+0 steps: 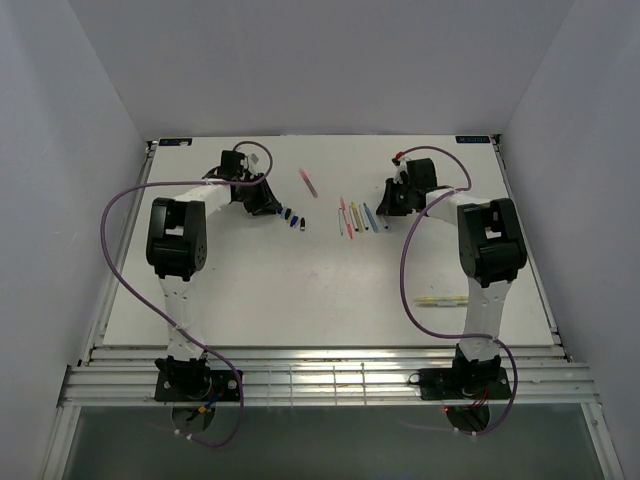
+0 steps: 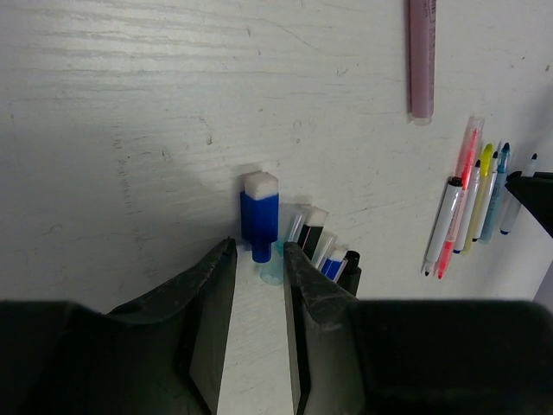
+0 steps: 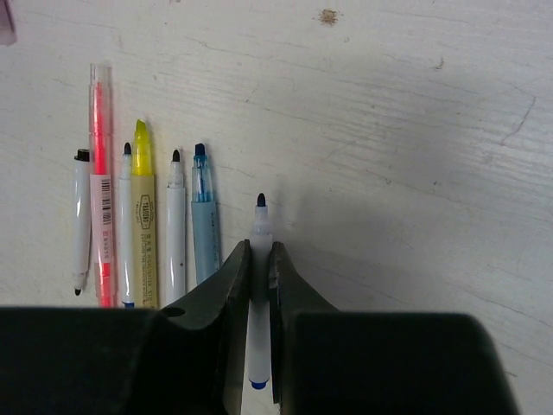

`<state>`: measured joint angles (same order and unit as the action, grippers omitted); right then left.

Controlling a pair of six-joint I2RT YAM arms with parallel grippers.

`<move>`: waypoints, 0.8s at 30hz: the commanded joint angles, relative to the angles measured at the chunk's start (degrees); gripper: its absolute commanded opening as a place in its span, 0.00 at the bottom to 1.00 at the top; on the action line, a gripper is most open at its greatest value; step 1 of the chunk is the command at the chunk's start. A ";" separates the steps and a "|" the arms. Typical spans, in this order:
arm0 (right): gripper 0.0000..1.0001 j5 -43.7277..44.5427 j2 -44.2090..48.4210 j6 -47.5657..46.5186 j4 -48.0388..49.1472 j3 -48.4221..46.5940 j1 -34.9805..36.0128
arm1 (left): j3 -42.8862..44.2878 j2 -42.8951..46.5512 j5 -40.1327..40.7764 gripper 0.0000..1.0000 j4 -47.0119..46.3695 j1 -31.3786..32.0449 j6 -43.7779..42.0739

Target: Open the pen caps

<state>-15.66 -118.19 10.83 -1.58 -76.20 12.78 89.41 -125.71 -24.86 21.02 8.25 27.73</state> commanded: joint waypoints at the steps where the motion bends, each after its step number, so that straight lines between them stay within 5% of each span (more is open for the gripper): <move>1: 0.12 -1.39 -0.64 0.77 0.71 -2.02 0.50 | -2.13 3.36 2.10 0.41 3.33 0.27 -1.27; 9: 0.15 -2.09 -0.90 0.95 0.09 -3.07 1.29 | -5.82 9.95 3.94 0.41 1.22 0.27 -0.39; 24: 0.35 -0.60 3.23 1.03 0.61 -2.28 2.16 | -14.52 25.07 2.10 0.43 -0.36 0.27 -0.39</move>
<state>-16.75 -118.63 11.62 -1.61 -77.25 14.46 76.07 -105.51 -21.96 21.80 8.38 27.83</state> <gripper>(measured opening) 0.342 0.425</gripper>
